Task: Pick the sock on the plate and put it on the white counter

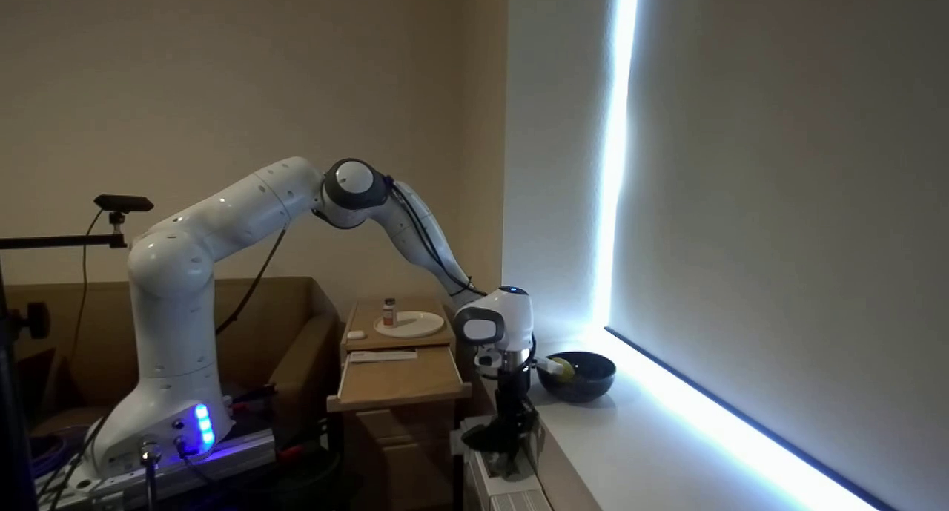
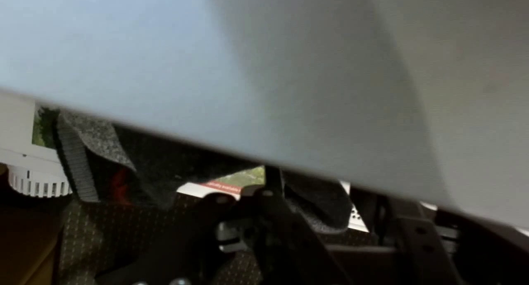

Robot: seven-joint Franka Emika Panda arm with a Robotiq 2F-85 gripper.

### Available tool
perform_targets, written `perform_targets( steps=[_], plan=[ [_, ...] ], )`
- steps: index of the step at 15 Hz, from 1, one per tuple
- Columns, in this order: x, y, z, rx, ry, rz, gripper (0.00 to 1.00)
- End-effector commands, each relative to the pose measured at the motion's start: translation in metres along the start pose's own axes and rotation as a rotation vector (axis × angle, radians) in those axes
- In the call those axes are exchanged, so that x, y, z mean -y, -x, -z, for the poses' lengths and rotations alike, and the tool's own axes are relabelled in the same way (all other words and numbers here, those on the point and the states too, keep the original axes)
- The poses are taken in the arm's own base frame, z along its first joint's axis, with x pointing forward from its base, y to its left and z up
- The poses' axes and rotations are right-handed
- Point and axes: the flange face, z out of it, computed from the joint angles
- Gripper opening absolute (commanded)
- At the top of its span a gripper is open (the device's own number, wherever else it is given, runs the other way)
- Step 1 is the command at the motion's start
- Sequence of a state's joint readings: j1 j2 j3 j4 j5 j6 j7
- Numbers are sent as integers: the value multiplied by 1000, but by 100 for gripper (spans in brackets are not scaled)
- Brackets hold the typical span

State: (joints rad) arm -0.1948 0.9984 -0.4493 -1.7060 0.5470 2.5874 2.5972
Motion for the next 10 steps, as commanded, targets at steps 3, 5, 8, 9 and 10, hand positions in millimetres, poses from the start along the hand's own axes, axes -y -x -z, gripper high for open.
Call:
perform_targets(
  steps=[3,5,8,9,10],
  plan=[
    [31,5,7,22,5,-100,94],
    [30,9,14,30,54,-77,100],
    [28,9,39,88,148,13,100],
    [32,6,46,103,170,34,100],
    [38,-1,57,109,193,62,100]
  ],
)
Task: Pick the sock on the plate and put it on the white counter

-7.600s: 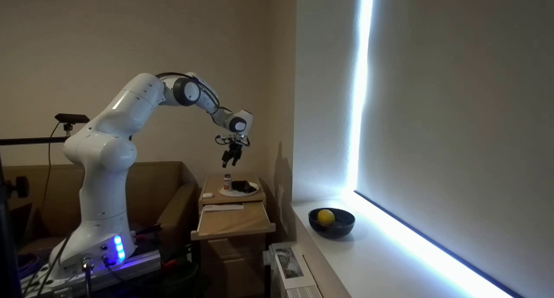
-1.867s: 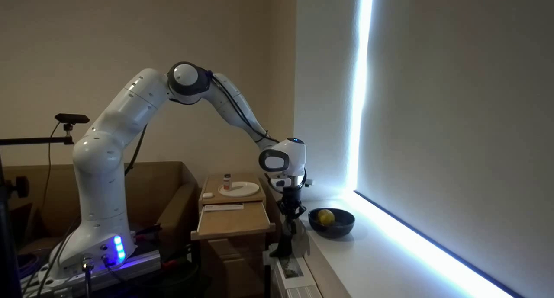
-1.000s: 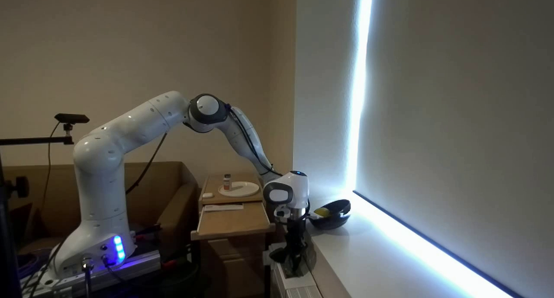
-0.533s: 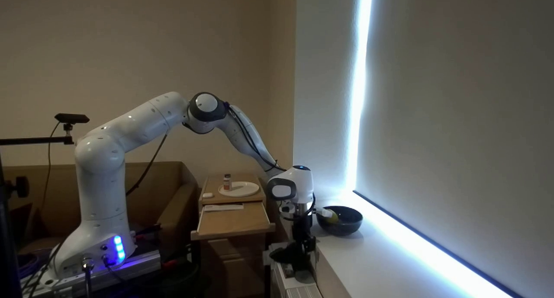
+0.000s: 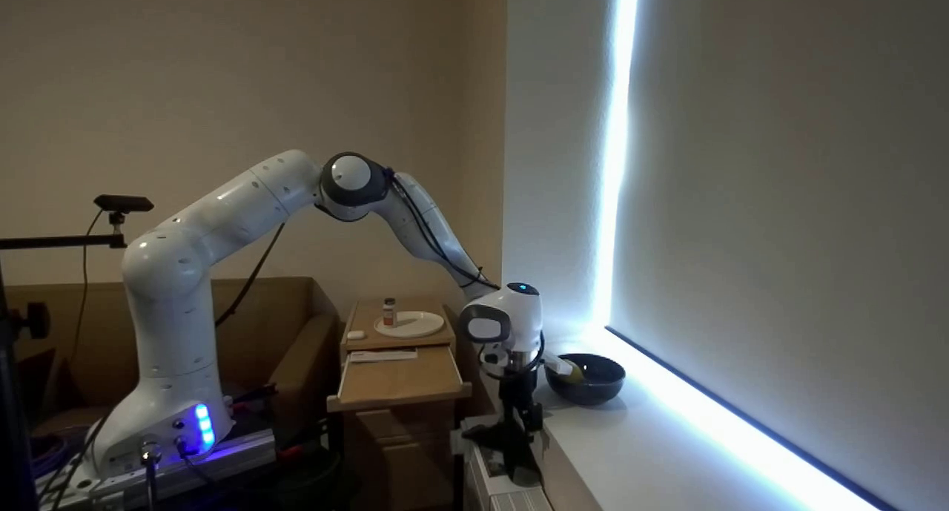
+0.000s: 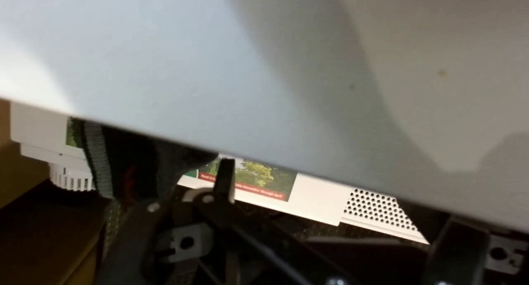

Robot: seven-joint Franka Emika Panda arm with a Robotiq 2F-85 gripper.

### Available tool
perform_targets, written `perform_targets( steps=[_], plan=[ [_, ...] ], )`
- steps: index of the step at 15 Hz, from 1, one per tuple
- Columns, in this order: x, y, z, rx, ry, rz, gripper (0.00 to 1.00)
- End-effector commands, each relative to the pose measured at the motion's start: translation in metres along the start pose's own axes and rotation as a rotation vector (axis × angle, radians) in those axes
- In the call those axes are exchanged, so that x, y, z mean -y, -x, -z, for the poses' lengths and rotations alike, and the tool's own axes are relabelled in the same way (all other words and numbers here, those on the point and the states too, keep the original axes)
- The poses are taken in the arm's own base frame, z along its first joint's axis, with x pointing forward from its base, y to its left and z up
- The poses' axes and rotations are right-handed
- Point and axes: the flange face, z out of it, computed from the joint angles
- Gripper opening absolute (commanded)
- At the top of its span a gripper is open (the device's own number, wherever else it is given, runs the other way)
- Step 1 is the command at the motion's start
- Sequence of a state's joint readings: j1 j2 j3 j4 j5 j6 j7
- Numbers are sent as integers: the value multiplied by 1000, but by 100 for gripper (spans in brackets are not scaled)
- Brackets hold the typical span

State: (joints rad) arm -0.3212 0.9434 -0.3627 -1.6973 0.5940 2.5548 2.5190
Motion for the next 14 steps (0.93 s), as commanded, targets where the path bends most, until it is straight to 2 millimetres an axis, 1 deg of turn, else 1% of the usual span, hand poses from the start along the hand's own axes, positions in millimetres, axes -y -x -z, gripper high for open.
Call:
perform_targets(
  steps=[1,3,5,7,10,11,12,13,14],
  plan=[
    [10,-3,55,74,99,135,100],
    [19,-15,78,94,119,205,100],
    [26,-23,113,123,128,306,100],
    [34,-38,145,143,139,412,100],
    [54,-70,195,193,158,574,100],
    [62,-80,207,211,164,627,100],
    [56,-48,184,189,133,539,100],
    [62,-55,196,202,137,546,100],
    [65,-56,201,208,133,541,100]
  ],
)
